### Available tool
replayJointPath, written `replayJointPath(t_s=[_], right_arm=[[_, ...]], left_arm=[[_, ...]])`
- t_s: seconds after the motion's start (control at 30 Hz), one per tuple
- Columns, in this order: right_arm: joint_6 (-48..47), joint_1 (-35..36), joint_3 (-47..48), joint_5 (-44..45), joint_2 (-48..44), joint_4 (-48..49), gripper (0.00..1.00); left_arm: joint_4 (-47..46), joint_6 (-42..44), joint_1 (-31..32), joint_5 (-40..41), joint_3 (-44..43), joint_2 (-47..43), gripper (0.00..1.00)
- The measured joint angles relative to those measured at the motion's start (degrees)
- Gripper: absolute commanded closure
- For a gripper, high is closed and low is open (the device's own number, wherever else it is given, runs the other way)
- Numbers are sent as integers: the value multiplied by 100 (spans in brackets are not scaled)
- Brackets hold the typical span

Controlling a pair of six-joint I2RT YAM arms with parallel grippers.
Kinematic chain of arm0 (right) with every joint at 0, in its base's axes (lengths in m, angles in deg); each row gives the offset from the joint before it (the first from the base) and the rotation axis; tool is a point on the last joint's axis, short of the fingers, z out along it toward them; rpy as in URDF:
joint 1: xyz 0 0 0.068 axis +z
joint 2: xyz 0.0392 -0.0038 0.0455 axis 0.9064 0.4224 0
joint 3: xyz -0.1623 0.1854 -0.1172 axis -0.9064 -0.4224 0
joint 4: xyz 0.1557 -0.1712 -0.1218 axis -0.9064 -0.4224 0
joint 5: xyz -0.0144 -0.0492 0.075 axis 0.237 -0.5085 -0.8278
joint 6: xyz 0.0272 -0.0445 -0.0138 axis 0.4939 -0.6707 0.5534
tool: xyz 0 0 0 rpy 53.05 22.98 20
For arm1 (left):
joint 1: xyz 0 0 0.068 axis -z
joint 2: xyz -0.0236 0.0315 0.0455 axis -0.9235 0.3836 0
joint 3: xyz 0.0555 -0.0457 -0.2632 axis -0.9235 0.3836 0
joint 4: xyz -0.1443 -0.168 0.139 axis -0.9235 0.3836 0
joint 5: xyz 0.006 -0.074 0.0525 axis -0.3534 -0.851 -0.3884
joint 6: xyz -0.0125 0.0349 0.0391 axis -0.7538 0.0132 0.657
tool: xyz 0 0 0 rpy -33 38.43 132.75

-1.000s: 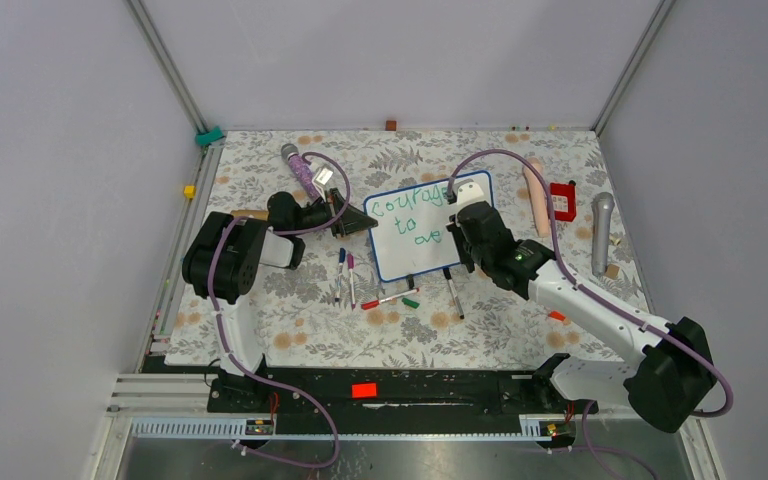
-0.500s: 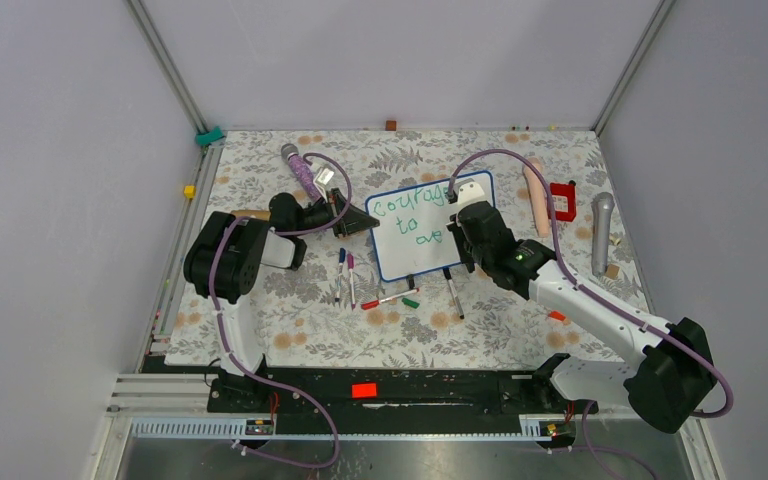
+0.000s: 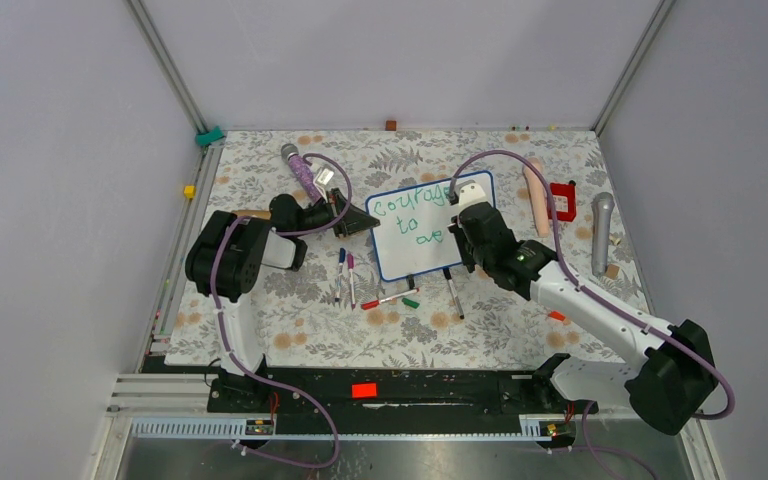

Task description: Write a sentence on the whiteboard

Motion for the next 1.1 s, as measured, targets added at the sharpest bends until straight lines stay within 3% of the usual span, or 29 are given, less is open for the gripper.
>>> replayJointPath(t_s=[0.07,0.6,1.1], right_arm=[[0,0,0,7,-24,-9,100],[216,-83,-2,162,-197,-63,100],[358,-188,-2,160,-251,-151,100]], left_arm=[[-17,13,4,15,0,13,70],[-50,-22,81,13,138,26,68],[-50,0,44,57,260,26,91]])
